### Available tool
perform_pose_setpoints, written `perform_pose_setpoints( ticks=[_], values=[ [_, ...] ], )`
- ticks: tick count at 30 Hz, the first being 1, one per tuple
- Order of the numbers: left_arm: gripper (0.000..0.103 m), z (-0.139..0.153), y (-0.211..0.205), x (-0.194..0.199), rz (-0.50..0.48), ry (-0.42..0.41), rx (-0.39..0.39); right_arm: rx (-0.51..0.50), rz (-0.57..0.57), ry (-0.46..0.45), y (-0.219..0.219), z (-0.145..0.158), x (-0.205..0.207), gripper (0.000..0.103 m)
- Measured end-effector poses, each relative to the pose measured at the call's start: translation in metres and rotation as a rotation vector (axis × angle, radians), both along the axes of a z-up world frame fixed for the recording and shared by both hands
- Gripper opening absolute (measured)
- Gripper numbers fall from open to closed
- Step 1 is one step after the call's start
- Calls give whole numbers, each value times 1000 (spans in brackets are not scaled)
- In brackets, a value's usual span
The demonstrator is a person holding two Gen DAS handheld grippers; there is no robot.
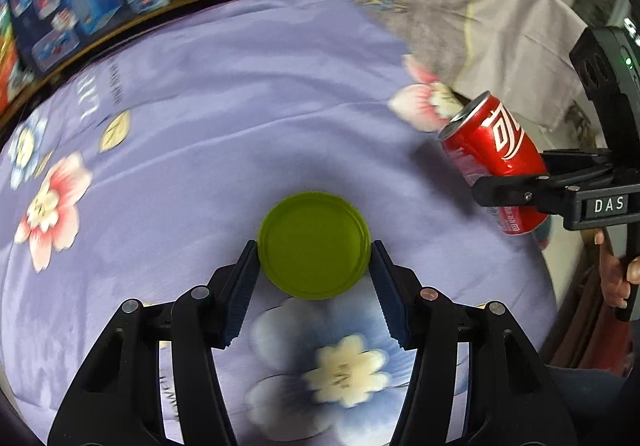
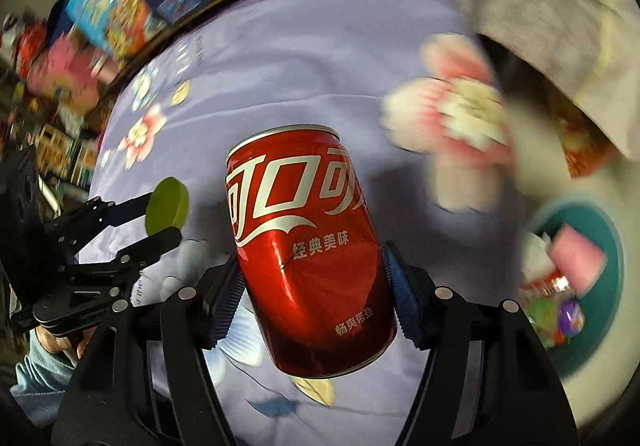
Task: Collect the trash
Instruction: 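Carry the yellow-green lid and red can over the teal bin with both tools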
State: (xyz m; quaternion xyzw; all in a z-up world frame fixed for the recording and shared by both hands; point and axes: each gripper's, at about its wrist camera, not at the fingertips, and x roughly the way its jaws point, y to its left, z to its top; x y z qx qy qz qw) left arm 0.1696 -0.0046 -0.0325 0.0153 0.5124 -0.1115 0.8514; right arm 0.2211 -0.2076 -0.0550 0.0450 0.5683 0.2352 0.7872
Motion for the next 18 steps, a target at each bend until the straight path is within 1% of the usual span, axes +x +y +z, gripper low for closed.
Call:
perform_pose_setpoints(
  ticks=[1, 3, 6, 10, 11, 14, 18],
  values=[
    [57, 2, -11, 1, -18, -3, 0, 2, -19, -1, -9, 2, -2, 63],
    [57, 4, -30, 2, -49, -6, -2, 15, -74, 1, -41, 4, -11, 63],
    [57, 7, -69, 5, -113, -6, -5, 27, -138, -16, -73, 8, -21, 63],
    [57, 10, -120, 7, -203, -13, -4, 54, -259, -44, -134, 15, -39, 63],
    [57, 11, -139, 7, -236, -12, -2, 59, -294, -50, -153, 16, -43, 63],
    [57, 8, -177, 9, -301, -6, 2, 74, -387, -49, -200, 11, -55, 63],
    [57, -2, -229, 15, -376, 18, 5, 73, -476, -24, -242, -5, -63, 63]
  ],
)
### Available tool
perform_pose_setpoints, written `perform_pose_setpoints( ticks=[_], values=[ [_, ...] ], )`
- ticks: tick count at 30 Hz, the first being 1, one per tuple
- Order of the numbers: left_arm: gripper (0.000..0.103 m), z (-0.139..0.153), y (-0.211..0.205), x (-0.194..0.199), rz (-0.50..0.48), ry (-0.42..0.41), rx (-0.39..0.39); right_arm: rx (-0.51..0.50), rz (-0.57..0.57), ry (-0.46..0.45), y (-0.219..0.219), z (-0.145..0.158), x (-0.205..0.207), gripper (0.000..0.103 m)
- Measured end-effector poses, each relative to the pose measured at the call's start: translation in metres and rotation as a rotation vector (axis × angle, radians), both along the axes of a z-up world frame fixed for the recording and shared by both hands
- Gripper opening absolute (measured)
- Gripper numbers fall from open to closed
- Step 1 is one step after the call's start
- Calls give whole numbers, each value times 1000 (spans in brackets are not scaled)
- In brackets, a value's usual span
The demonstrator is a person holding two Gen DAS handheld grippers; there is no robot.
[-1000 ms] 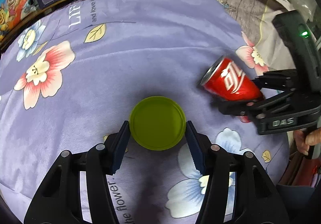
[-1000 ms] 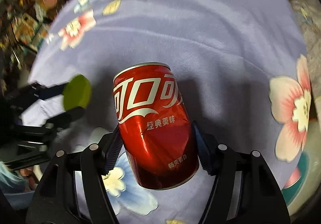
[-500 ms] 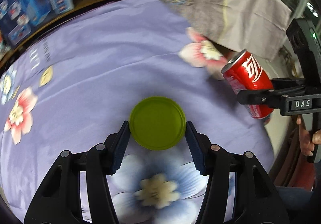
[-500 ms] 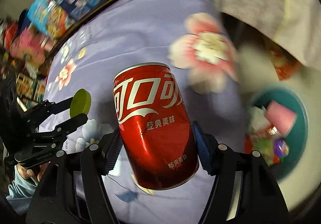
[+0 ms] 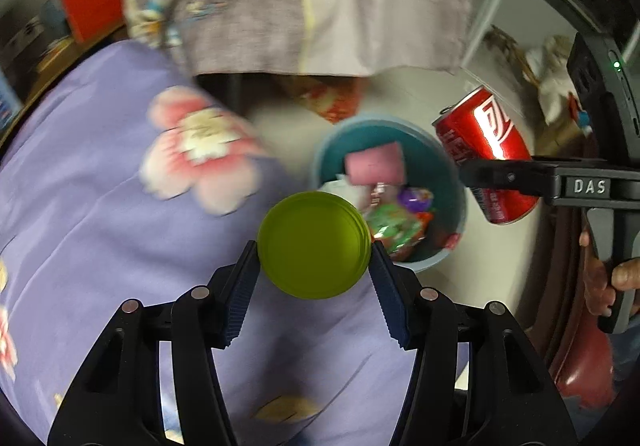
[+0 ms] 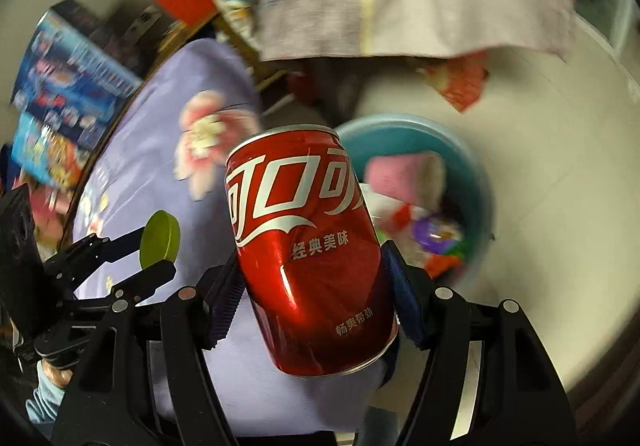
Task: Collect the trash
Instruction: 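Carry the yellow-green lid and red can over the teal bin with both tools, then open the right tool over the bin while the left tool releases the lid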
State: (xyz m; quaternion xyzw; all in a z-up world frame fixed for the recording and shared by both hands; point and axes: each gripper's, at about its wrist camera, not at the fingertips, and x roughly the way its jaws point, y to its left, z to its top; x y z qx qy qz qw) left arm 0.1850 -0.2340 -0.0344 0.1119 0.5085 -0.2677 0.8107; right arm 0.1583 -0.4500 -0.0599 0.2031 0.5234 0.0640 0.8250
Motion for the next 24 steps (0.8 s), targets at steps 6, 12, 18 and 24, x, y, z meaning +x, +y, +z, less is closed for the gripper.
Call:
perform_pose_setpoints(
  ticks=[6, 12, 18, 24],
  values=[
    [57, -27, -59, 12, -62, 52, 23, 21, -89, 46, -44, -25, -8, 63],
    [73, -44, -85, 25, -54, 85, 41, 34, -114, 63, -60, -36, -4, 63],
    [93, -44, -80, 25, -34, 74, 61, 36, -100, 69, -57, -42, 4, 64],
    [96, -41, -63, 20, -8, 107, 48, 54, -83, 66, -44, -44, 10, 74]
  ],
)
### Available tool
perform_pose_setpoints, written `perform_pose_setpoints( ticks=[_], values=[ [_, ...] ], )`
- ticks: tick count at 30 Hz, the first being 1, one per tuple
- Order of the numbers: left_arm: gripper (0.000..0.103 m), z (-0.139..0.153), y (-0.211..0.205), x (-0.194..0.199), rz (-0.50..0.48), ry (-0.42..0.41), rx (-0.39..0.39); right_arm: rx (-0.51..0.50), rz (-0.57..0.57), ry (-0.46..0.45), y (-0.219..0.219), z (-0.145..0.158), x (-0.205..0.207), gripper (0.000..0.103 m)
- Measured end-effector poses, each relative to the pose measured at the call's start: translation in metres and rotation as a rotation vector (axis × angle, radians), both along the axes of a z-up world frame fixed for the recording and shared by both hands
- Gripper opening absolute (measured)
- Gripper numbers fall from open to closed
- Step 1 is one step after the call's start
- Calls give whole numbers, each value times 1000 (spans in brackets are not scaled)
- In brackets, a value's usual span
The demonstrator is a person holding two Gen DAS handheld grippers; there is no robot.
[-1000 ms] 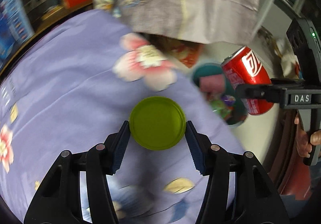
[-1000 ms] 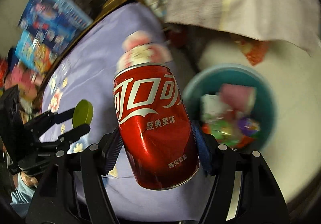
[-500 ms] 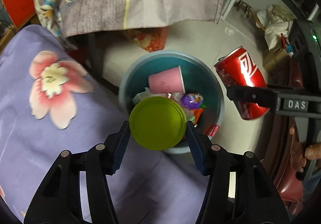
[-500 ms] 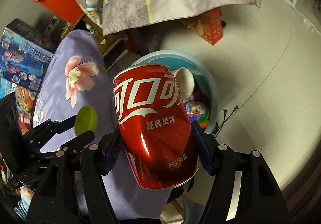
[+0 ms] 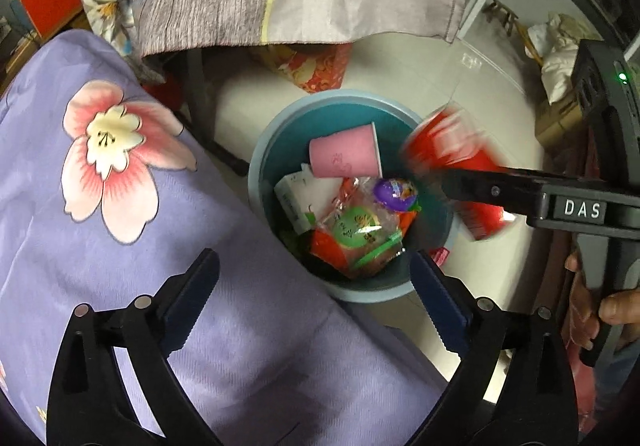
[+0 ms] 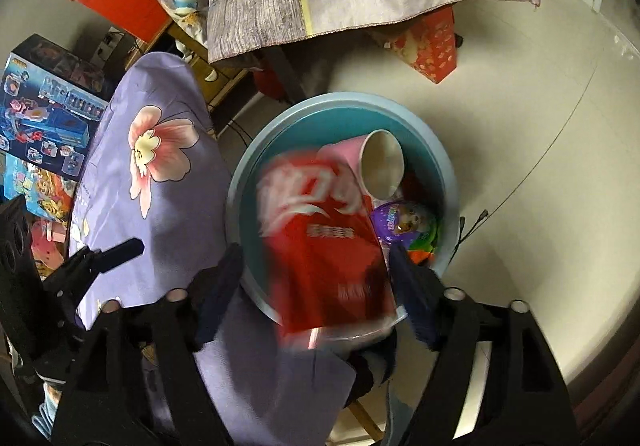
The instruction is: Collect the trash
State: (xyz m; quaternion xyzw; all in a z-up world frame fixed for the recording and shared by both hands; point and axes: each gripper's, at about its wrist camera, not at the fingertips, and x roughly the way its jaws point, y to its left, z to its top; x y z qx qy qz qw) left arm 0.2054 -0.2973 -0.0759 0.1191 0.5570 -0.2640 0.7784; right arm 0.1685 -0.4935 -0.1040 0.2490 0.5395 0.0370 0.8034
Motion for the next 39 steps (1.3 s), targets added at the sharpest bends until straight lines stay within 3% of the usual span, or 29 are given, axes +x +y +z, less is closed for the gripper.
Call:
perform_pose_setpoints(
  ticks=[13, 15, 30, 39],
  values=[
    [97, 18, 29, -25, 66, -24, -14, -36, 2, -21, 14, 23, -20, 89],
    [97, 23, 35, -28, 81, -35, -18, -58, 13, -31, 20, 29, -25, 96],
    [99, 59, 77, -59, 183, -102, -49, -184, 101, -108, 61, 78, -65, 96],
    [99, 70, 97, -74, 228, -119, -56, -233, 116, -124, 74, 88, -80, 96]
  ],
)
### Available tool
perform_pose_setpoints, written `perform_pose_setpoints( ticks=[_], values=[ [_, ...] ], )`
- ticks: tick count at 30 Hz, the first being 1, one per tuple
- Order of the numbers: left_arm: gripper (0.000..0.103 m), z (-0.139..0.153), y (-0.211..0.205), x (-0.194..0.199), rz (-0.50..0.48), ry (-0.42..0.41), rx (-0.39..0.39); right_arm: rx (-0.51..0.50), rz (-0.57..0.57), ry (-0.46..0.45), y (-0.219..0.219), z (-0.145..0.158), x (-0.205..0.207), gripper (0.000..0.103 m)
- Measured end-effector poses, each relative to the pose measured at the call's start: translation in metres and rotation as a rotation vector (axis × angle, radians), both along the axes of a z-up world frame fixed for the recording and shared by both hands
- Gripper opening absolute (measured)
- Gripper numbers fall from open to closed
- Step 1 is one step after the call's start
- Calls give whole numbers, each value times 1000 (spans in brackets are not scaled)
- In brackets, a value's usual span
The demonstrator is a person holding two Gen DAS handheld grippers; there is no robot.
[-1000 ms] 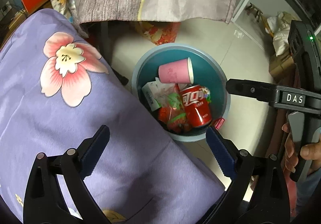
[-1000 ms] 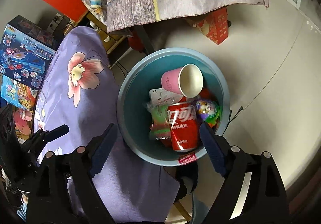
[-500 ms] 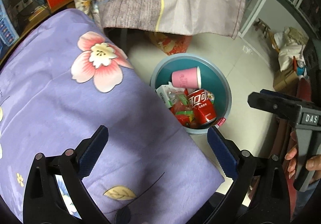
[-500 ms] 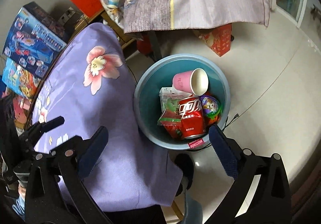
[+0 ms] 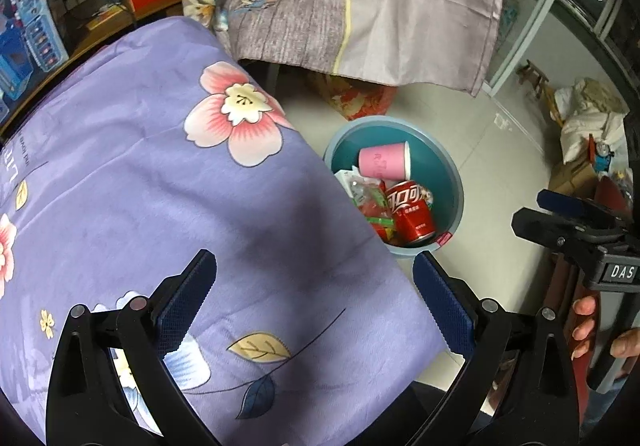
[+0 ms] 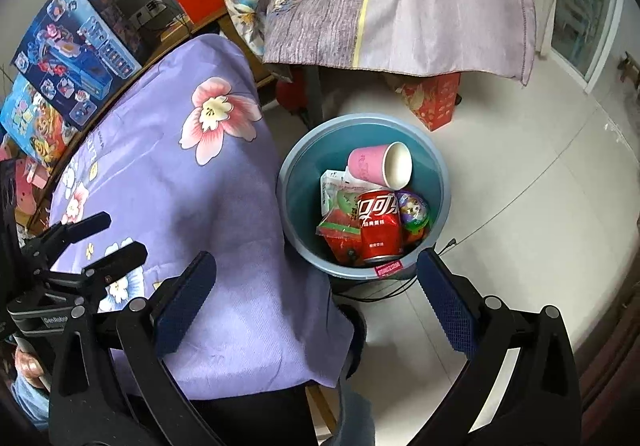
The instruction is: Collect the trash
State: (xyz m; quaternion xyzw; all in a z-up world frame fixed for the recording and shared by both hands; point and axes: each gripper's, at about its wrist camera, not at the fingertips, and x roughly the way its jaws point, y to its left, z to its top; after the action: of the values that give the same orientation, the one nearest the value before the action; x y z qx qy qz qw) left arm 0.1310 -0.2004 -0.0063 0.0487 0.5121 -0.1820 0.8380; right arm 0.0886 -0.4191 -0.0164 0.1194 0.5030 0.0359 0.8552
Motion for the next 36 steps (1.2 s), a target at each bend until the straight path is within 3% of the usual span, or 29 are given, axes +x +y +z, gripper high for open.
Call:
perform_pose_setpoints(
  ticks=[19, 36],
  values=[
    [99, 8, 21, -35, 13, -50, 10, -67, -12, 17, 10, -9, -24, 96],
    [99, -7, 15, -32, 19, -38, 28, -129, -31, 56, 7, -25, -17, 96]
  ],
)
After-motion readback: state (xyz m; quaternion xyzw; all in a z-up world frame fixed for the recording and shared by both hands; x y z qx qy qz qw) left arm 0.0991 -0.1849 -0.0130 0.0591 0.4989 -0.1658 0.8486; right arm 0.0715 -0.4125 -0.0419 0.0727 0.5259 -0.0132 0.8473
